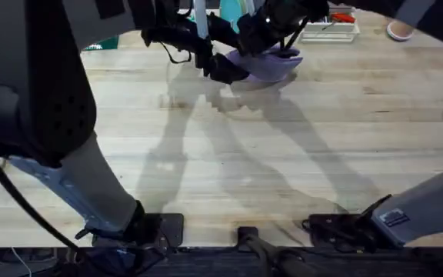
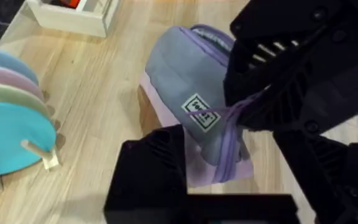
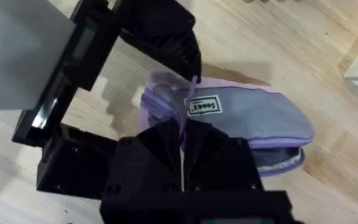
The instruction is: Unzip the bag, pick up the pens from the table one at a time and place them inside, then zip the bag closed.
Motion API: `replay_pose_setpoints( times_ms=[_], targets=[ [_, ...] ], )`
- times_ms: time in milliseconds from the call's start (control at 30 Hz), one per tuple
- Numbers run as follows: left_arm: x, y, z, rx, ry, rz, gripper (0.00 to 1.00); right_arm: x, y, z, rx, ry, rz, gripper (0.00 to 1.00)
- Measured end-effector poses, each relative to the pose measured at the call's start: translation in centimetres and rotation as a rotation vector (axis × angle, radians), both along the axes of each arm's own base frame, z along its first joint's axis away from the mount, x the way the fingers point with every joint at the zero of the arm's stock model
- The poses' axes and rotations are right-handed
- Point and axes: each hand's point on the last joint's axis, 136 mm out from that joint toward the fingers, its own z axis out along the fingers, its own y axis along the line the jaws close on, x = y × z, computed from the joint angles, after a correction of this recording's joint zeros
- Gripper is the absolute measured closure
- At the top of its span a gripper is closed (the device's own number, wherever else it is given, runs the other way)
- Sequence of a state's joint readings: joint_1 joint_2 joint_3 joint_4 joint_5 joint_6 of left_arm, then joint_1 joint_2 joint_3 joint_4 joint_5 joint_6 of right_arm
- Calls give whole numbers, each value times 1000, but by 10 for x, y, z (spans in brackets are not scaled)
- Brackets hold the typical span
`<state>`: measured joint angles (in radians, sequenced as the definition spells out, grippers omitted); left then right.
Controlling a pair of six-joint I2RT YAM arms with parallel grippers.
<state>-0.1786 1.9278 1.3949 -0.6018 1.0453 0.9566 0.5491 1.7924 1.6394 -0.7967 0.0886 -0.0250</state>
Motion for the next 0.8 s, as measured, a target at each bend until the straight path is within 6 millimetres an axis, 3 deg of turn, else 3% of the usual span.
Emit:
replay_pose_setpoints(
  times_ms=[200, 433, 800],
  targets=[
    [2, 1, -3, 18, 9, 16, 286, 0, 0, 0, 0, 0, 0, 969],
    [4, 2, -4, 26, 6, 24, 917, -1, 0, -1, 3, 7, -1, 970],
    [4, 2, -4, 26, 7, 24, 960, -1, 1, -1, 4, 8, 1, 970]
  ],
)
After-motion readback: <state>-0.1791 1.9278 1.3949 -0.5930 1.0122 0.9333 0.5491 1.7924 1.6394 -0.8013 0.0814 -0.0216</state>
